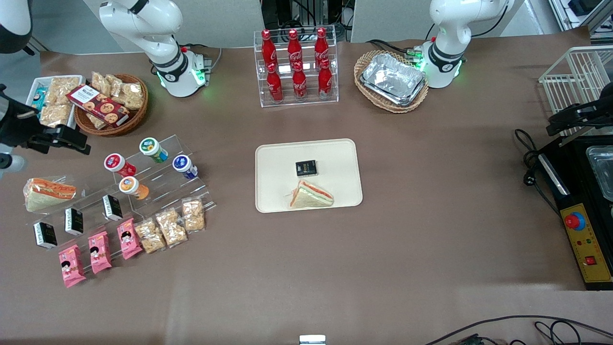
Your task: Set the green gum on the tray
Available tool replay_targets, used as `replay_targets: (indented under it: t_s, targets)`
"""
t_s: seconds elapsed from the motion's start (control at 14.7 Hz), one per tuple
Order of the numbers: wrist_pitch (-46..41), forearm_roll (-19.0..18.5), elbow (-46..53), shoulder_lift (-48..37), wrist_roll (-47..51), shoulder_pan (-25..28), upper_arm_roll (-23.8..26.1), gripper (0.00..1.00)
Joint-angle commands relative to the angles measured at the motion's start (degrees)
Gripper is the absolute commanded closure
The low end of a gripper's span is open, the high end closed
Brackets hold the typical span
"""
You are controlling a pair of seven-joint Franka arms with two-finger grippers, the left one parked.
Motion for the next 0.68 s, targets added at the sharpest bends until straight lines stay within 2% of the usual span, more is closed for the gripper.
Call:
replay_targets:
  t_s: [0.0,0.61]
  targets:
    - [7.98,1.23,-14.55,-8.86,-0.45,-0.69,0.54,0.00]
    - [24.34,1.41,-36.71,-16.70,-6.60,0.10,0.63,0.00]
